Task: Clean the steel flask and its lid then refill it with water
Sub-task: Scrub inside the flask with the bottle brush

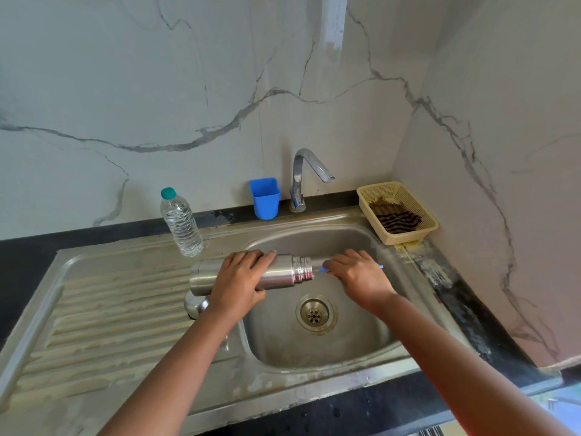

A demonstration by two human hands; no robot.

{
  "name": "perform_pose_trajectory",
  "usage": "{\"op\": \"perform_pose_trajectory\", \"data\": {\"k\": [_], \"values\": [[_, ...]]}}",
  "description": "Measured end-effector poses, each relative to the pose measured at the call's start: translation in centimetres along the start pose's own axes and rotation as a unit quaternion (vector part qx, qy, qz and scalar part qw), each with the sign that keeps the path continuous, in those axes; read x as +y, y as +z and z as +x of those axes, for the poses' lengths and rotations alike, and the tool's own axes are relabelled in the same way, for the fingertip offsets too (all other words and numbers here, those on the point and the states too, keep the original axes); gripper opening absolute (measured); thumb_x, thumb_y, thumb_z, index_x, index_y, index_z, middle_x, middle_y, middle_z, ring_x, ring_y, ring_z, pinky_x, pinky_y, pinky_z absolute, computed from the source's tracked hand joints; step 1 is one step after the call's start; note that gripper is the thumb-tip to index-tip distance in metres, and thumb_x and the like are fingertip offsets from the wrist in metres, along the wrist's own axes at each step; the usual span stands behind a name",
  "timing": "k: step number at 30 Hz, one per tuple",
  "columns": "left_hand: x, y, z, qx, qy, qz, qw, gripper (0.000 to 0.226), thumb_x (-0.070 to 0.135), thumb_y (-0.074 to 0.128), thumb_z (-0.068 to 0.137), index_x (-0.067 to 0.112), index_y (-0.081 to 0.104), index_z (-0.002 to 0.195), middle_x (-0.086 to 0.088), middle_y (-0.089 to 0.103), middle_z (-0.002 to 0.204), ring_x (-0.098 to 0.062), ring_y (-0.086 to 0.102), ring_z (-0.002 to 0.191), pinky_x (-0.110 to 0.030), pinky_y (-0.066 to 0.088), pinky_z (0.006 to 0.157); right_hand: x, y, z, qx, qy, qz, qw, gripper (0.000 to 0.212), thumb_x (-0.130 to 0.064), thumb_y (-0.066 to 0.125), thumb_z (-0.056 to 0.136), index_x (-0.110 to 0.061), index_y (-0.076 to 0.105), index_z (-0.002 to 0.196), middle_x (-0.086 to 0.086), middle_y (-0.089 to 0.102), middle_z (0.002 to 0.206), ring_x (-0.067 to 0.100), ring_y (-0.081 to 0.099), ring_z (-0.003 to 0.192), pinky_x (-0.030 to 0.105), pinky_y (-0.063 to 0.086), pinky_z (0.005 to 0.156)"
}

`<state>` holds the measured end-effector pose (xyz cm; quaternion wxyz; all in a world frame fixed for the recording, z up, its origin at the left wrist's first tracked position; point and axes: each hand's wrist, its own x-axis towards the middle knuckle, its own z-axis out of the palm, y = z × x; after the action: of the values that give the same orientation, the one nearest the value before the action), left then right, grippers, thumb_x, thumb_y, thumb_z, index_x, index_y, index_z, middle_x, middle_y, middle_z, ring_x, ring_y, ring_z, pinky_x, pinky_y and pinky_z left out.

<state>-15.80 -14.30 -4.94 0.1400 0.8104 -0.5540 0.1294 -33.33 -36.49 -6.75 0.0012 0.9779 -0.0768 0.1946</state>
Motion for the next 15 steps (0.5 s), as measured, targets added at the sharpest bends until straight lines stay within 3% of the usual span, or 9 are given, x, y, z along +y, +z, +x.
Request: {"op": "perform_pose_trajectory", "data": {"k": [4,9,15], "values": [[-0.8,0.0,-0.6,0.002,-0.013,0.006,1.000,0.086,0.014,0.091,0.039,0.016,0.063,0.120,-0.005,0.068,0.102,-0.027,0.065,0.090,-0.043,0.053,0.085,1.6,-0.4,-1.1,0.015,0.038,-0.007,0.999,0.034,-0.004,0.084,0.067,-0.022,0.070,0.092,-0.004,0.065,0.079,0.024,0.058,0.069,0.032,0.044,0.060],[0.5,0.6,-0.6,-0.004,0.002,-0.010,1.000,0.087,0.017,0.090,0.036,0.017,0.064,0.119,-0.003,0.068,0.099,-0.026,0.064,0.087,-0.039,0.054,0.083,-1.1,0.2,-0.4,0.005,-0.011,-0.008,1.000,0.034,-0.003,0.082,0.067,-0.021,0.072,0.094,-0.005,0.068,0.081,0.022,0.059,0.069,0.030,0.044,0.061],[-0.5,0.3,-0.9,-0.006,-0.013,0.003,1.000,0.087,0.016,0.091,0.035,0.017,0.064,0.118,-0.003,0.069,0.099,-0.027,0.065,0.086,-0.041,0.054,0.081,0.7,-0.1,-1.0,0.000,0.031,-0.002,1.000,0.037,-0.002,0.085,0.063,-0.020,0.073,0.093,-0.002,0.068,0.080,0.024,0.060,0.069,0.032,0.048,0.062]]}}
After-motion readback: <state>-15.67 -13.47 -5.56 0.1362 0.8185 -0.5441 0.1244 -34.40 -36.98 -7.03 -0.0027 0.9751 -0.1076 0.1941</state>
